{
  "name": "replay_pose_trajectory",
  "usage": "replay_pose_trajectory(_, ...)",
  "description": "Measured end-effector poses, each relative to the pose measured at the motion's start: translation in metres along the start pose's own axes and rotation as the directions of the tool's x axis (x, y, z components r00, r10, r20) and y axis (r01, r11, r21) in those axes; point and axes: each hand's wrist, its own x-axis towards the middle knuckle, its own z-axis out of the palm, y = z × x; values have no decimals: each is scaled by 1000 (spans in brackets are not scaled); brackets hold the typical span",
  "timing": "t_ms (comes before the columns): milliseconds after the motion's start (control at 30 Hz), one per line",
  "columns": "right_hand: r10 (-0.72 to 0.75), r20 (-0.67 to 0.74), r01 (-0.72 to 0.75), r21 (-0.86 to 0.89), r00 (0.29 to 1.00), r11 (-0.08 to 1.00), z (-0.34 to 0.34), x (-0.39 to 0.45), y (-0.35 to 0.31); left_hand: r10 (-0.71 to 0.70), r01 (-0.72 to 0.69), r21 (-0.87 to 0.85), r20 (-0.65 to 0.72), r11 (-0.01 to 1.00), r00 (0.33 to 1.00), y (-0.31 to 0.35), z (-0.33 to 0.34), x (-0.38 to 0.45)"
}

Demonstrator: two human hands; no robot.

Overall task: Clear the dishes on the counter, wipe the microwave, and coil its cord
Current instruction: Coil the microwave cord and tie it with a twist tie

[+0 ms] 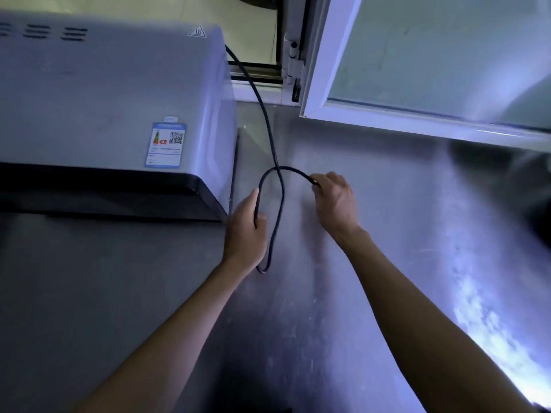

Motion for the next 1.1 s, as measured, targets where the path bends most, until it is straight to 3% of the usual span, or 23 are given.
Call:
replay_pose_trajectory(300, 165, -23, -159, 168, 986, 973, -73, -50, -9, -54, 53, 20, 97, 998, 994, 12, -12, -17)
replay_pose_trajectory(567, 385, 105, -392, 421, 917, 818, -113, -93, -16, -34, 24, 74, 136, 997, 990, 22, -9, -38)
replay_pose_trajectory(867, 375, 264, -459, 492, 888, 740, -137, -125, -10, 15, -30, 52, 263, 998, 965, 68, 13, -37)
replay_pose_trajectory(1000, 357, 248, -435, 511, 901, 741, -139, -126, -13, 25, 2, -84, 320, 996, 947, 87, 31, -37)
replay_pose_trajectory(1100, 351, 240, -426, 531, 905, 732, -138, -125, -15, 13, 16, -95, 306, 995, 952, 94, 38, -34)
